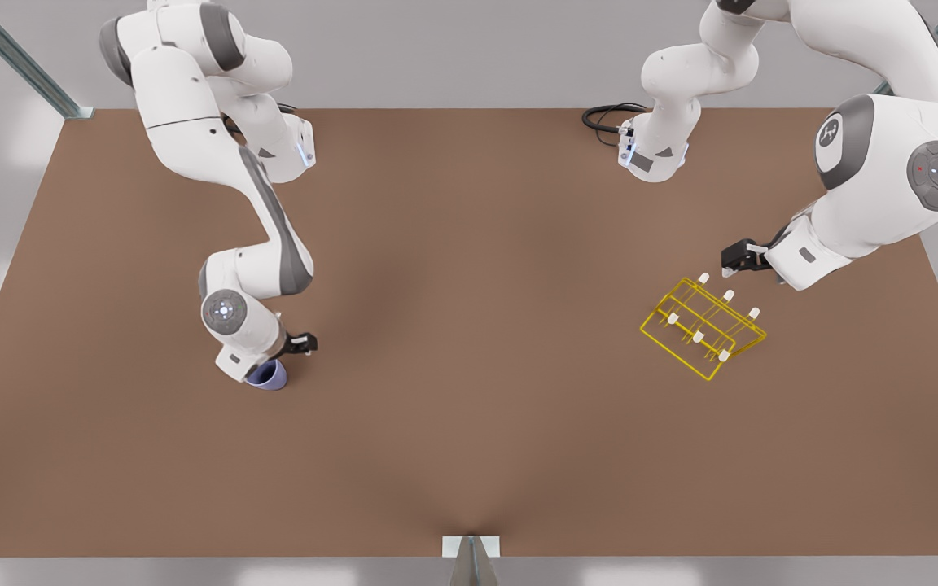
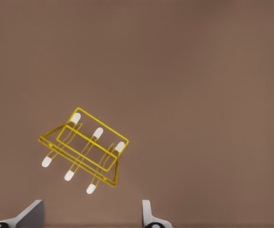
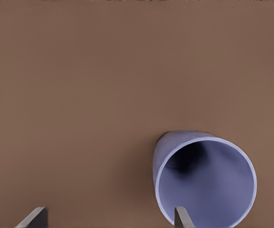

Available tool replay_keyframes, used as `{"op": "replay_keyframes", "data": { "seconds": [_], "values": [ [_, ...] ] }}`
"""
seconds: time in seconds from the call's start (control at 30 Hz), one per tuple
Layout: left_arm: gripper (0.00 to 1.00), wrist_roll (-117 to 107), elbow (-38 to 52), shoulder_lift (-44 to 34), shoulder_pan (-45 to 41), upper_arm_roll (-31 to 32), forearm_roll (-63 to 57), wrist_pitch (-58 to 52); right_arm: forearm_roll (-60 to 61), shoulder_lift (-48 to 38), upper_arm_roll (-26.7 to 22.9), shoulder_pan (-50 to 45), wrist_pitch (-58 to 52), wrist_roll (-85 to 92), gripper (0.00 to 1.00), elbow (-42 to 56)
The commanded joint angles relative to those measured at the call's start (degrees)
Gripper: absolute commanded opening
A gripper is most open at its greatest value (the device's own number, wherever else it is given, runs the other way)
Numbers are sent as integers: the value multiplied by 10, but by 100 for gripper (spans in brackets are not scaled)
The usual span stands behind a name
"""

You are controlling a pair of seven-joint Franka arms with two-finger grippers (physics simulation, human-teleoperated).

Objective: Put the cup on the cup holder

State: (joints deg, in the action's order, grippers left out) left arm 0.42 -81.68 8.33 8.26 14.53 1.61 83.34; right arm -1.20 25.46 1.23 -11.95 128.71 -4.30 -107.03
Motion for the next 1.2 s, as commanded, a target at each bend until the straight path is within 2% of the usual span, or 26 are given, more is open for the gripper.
{"op": "replay_keyframes", "data": {
  "seconds": [0.0, 0.73, 0.77, 0.8, 0.9, 0.93, 1.0, 1.17],
  "values": [
    [100, -1, 0, -1, 0, 1, 0, 0, 7, 3, 0, 0, 77, 1, 100, -9],
    [100, 1, -1, -1, 1, 0, -1, -9, 6, 46, -14, 1, 78, -5, 100, -27],
    [100, 1, -1, 0, 1, 0, -1, -9, 6, 45, -14, 1, 73, -6, 63, -27],
    [100, 1, -1, -1, 1, 0, -1, -9, 6, 45, -14, 1, 72, -6, 46, -27],
    [100, 1, -1, 0, 1, 0, -1, -9, 6, 45, -14, 1, 72, -7, 33, -26],
    [100, 1, -1, 0, 1, 0, -1, -9, 6, 45, -14, 2, 65, -5, 33, -22],
    [100, 1, -1, 0, 3, 0, -1, -9, 6, 42, -14, 1, 36, -7, 23, -13],
    [100, 1, -1, 0, 1, 0, -1, -9, 7, 40, -13, -1, -3, -8, 21, 13]
  ]
}}
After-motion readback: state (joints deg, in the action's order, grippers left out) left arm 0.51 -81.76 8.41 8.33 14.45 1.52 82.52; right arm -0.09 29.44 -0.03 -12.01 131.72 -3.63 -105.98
